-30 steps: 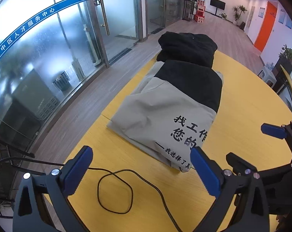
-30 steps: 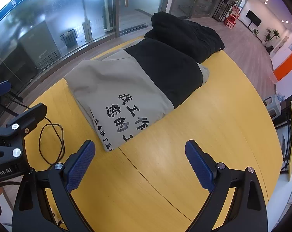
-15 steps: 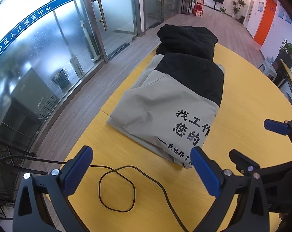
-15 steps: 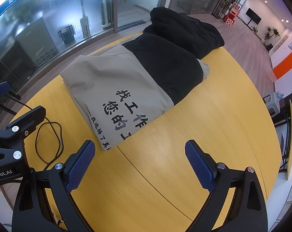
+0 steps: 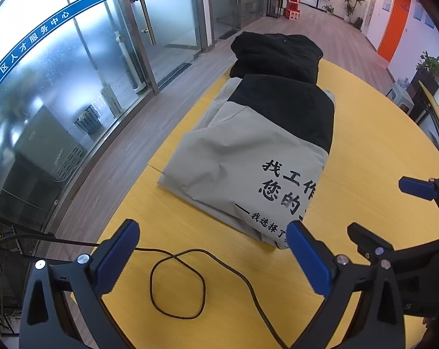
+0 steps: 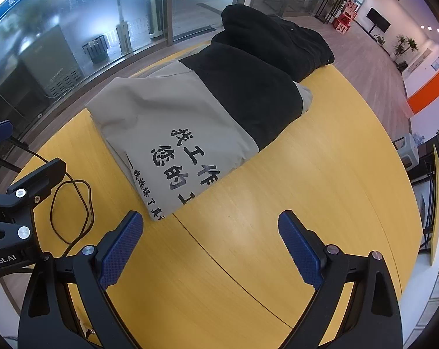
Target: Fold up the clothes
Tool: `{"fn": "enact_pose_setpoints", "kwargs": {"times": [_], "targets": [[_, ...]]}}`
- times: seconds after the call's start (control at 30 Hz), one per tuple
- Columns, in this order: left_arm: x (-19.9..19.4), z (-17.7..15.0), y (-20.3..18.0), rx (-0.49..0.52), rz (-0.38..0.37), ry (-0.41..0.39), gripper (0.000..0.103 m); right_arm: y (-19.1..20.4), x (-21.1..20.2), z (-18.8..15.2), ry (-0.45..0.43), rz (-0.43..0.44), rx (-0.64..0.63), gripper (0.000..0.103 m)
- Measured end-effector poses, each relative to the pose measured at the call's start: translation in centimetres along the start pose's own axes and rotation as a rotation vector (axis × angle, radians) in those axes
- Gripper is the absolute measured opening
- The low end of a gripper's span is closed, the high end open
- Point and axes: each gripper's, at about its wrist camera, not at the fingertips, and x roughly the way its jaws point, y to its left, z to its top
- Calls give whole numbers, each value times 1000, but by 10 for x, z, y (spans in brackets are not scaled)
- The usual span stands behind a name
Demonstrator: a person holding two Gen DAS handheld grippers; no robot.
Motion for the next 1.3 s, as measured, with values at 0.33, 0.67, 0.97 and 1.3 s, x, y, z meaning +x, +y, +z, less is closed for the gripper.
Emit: {"fn": "enact_pose_setpoints", "kwargs": {"times": [0.33, 0.67, 0.97, 1.3], "targets": [[5, 1, -3, 19, -1, 14, 103, -1, 5, 0, 17, -5, 0, 95], [11, 3, -8, 47, -6, 25, 103, -4, 10, -2, 31, -9, 12, 95], [14, 3, -10, 61, -10, 28, 103, -5, 13, -3, 37, -10, 14, 95], [15, 5, -9, 72, -7, 27, 103, -3, 14, -3, 37, -12, 10, 95]]}}
